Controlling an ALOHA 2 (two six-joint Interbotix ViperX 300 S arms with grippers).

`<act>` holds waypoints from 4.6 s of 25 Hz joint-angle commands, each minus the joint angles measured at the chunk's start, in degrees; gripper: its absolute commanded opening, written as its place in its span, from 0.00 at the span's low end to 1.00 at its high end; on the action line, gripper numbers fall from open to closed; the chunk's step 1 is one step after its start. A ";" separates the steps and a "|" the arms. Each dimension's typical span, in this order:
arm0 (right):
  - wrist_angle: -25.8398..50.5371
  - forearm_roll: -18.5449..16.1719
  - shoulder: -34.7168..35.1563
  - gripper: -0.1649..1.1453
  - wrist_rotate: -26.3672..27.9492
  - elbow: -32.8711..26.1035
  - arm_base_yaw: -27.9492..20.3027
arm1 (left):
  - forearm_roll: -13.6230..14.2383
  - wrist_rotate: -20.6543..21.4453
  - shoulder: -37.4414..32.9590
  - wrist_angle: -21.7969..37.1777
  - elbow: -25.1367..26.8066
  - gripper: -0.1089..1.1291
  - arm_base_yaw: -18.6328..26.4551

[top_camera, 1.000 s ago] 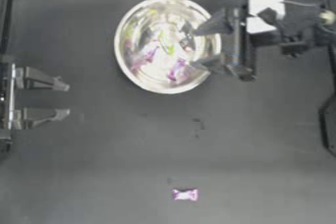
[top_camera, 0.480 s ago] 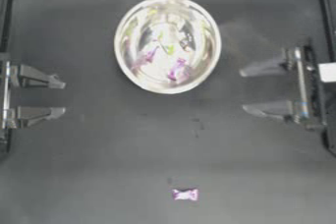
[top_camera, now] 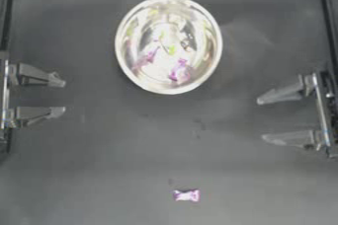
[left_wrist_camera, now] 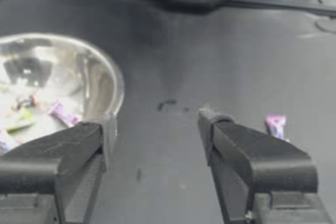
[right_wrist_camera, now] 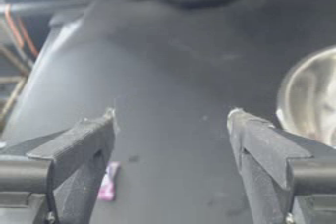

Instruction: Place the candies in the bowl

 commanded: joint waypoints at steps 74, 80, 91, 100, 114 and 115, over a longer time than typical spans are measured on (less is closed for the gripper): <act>28.39 65.39 62.84 0.85 -55.99 -44.91 11.87 | -0.44 -0.53 0.09 2.20 -1.49 0.80 -0.09; 28.65 65.39 64.34 0.85 -55.99 -46.41 12.66 | -0.53 -0.53 0.09 2.11 -1.49 0.80 -0.09; 30.76 65.57 65.04 0.47 -55.90 -46.05 13.36 | -0.97 -0.53 0.09 2.20 -1.49 0.80 -0.09; 29.53 63.46 60.47 0.45 -54.49 -43.86 13.71 | -1.14 -0.53 0.09 2.20 -1.49 0.80 -0.09; 12.39 45.18 41.22 0.45 -39.20 -30.06 7.21 | -1.05 -0.53 0.09 2.11 -1.14 0.80 -0.09; 11.87 43.77 40.17 0.45 -38.41 -29.44 6.33 | -1.14 -0.53 0.09 2.02 -1.14 0.80 -0.09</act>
